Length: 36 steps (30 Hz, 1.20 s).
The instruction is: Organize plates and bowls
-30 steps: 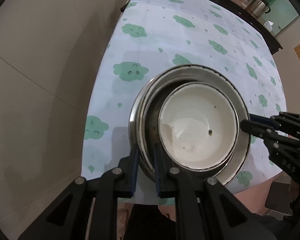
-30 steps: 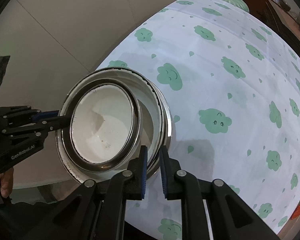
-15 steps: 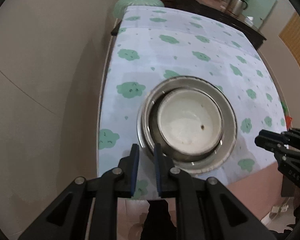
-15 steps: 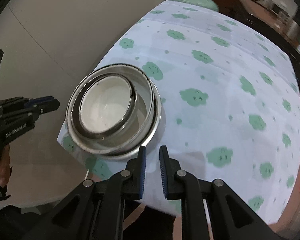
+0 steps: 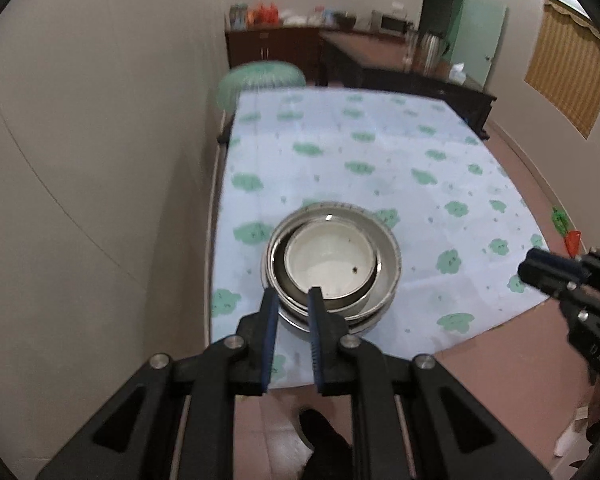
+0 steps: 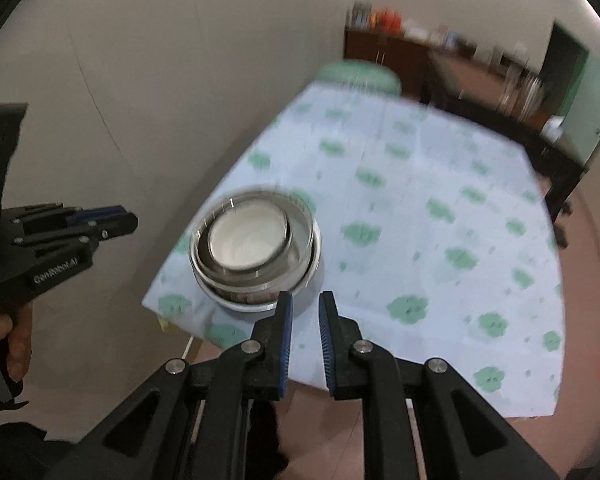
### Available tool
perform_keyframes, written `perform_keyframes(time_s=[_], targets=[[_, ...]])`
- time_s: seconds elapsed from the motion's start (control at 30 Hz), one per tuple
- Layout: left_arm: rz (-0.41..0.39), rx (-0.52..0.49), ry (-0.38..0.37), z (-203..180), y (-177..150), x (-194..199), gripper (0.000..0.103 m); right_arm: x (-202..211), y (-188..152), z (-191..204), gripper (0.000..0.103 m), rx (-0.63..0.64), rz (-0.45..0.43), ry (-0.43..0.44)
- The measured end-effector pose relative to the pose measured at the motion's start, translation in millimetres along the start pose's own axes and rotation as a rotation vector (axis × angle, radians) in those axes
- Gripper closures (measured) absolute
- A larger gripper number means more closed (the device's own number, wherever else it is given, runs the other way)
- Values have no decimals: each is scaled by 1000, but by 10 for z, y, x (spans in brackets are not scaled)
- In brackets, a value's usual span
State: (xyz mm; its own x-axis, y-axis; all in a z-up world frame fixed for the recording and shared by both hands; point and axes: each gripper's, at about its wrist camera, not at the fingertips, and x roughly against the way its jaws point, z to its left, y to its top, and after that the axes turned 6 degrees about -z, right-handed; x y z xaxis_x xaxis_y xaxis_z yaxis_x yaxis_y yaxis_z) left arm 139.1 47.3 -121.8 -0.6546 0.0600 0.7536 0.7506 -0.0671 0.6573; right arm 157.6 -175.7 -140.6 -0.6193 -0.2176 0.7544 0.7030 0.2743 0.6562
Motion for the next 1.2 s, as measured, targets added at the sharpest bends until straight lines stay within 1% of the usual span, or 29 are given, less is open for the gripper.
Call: perform_keyframes(time_s=[0.1,0.13,0.17,0.2,0.23,0.27,0.3,0.37,0.5,0.57,0.67,0.9,1.2], targets=[[-65,-21,8,-69,5,373,91,408,-35,55,88,-14,-115,-42],[-84,-30,7,-89,2,476,84,534,-57,86,88,-15,-150,-66],[-117,-42,5,-121,-3,628,73,697,-98,127,88,-13,-198,-96],[-143,-45,13,-140,-12,743,34,785,-118,144,87,-14,-226,-106],[-181,-42,40,-154,-27,874,5,875,-150,172,85,-18,-252,-113],[-214,-41,52,-163,-45,964,1,952,-185,195,75,-24,-270,-117],[-264,-43,45,-181,-76,1097,0,1023,-226,215,60,-36,-281,-121],[-277,-62,16,-234,-96,1205,0,1131,-285,252,46,-41,-296,-116],[-303,-85,3,-306,-85,1330,0,1318,-329,319,46,-32,-336,-130],[-309,-80,-8,-298,-60,1388,0,1407,-307,331,46,-40,-362,-152],[-334,-72,-19,-291,-63,1502,0,1482,-259,353,46,-35,-372,-156],[-365,-60,-34,-300,25,1609,0,1672,-167,395,46,-8,-420,-178],[-364,-82,-39,-320,9,1660,0,1764,-158,441,45,-15,-448,-186]])
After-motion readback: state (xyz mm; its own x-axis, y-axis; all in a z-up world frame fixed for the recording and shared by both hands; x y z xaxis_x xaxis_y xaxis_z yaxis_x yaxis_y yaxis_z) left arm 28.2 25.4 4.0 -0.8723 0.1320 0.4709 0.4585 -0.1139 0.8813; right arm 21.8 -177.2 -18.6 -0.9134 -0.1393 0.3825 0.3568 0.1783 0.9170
